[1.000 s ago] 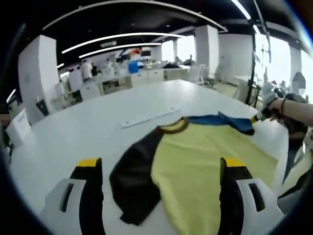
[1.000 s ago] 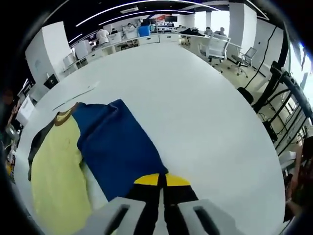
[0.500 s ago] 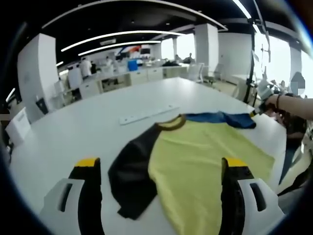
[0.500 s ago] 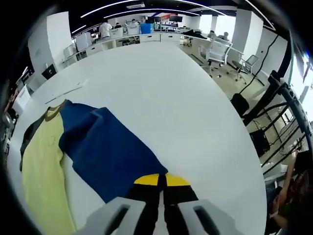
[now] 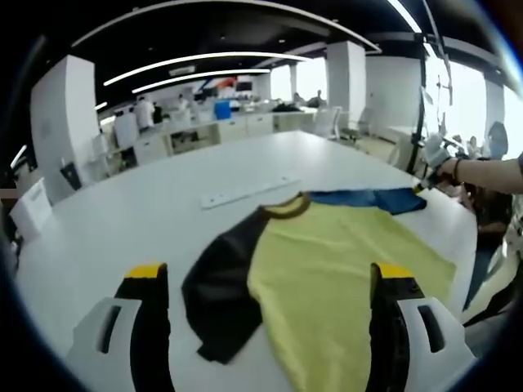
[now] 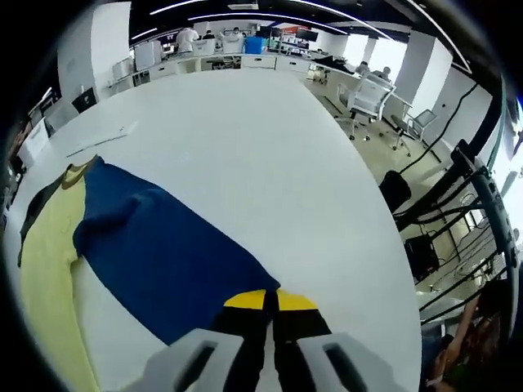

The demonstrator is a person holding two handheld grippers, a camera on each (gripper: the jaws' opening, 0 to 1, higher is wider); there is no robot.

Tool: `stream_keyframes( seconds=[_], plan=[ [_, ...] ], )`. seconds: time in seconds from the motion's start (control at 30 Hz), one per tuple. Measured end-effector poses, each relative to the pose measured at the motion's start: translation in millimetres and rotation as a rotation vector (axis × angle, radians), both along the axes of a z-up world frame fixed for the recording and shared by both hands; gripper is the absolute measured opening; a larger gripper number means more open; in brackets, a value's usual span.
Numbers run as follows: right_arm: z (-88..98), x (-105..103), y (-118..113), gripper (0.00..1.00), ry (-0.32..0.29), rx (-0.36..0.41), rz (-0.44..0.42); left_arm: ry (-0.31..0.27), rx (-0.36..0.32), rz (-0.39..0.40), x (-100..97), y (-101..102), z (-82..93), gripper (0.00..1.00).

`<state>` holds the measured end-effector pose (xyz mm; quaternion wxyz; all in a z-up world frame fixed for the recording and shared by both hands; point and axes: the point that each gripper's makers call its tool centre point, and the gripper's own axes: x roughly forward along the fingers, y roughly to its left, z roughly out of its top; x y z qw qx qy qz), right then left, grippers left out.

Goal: Fold the garment on the visible template until the final outline fits inside the template.

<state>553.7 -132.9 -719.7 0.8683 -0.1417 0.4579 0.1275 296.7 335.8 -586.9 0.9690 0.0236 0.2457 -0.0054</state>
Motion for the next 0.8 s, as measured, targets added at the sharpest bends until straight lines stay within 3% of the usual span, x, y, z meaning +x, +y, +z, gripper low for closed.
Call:
stream_keyframes(
  seconds=[0.2, 0.4, 0.8],
  plan=[
    [0.3, 14.3, -2.8, 0.0, -0.011, -0.04, 0.029, 0.005, 0.003, -0.007, -0.8, -1.4, 0.7, 0.99],
    [-0.5, 28.2, -7.7, 0.0, -0.015, -0.029, 0.014, 0.01, -0.002, -0.003, -2.4, -1.7, 0.4, 0.99],
    [-3.8, 32.6, -8.2, 0.0, 0.004, -0.022, 0.013, 0.015, -0.007, -0.001, -4.7, -2.8, 1.8, 0.99]
  ],
)
